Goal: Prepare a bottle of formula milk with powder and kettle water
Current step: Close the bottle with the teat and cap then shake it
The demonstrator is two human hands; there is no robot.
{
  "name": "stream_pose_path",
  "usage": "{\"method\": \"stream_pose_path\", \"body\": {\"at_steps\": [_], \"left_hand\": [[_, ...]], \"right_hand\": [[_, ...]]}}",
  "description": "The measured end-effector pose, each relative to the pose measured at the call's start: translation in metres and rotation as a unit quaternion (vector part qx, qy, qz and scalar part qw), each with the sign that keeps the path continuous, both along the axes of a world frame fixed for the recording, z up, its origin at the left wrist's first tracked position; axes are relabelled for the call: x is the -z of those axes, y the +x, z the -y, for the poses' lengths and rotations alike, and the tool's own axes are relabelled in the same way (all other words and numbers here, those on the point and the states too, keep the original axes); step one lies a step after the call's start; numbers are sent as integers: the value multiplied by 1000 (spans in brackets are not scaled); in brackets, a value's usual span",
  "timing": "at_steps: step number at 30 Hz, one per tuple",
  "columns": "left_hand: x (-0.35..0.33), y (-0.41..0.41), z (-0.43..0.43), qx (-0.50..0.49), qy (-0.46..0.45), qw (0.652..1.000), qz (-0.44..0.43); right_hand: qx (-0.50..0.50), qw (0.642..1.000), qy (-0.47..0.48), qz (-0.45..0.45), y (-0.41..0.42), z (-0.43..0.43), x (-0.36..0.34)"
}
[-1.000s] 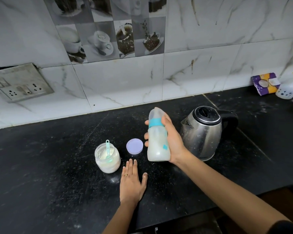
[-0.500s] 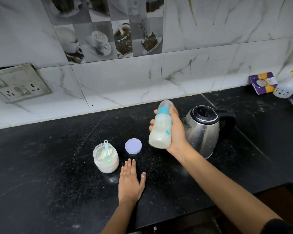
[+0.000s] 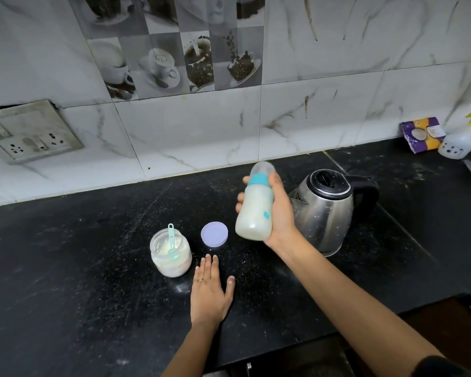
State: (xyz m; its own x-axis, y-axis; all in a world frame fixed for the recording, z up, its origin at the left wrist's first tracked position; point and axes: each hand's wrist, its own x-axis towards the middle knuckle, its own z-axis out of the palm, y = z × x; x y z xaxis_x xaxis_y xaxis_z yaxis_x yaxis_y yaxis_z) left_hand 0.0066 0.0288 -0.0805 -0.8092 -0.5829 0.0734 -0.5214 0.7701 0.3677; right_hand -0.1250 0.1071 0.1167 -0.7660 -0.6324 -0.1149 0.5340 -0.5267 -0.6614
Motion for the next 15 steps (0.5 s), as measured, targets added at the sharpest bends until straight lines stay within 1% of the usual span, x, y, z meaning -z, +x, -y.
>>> {"method": "stream_pose_path", "body": {"at_steps": [2, 4, 6, 7, 9, 11, 12, 13, 15], "left_hand": [[0, 0, 0, -2, 2, 1000, -4], [0, 1, 1, 0, 0, 1000, 0], [0, 1, 1, -1, 0, 1000, -1], [0, 1, 1, -1, 0, 1000, -5], [0, 1, 0, -1, 2, 1000, -4], [0, 2, 0, 2, 0, 1000, 0], [0, 2, 0, 2, 0, 1000, 0], [0, 2, 1, 1, 1, 1000, -1], [1, 2, 1, 0, 1, 1000, -3]], "right_hand": [[6, 1000, -3, 30, -3, 3, -3], [-18, 1000, 20, -1, 5, 2, 6], [-34, 998, 18, -48, 11, -2, 9], [-26, 998, 18, -47, 8, -1, 7], [9, 1000, 6, 8, 0, 3, -3], [13, 999, 6, 31, -3, 4, -4], [1, 1000, 16, 18, 0, 3, 3], [-19, 999, 33, -14, 5, 0, 9], [-34, 997, 37, -55, 12, -5, 12]]}}
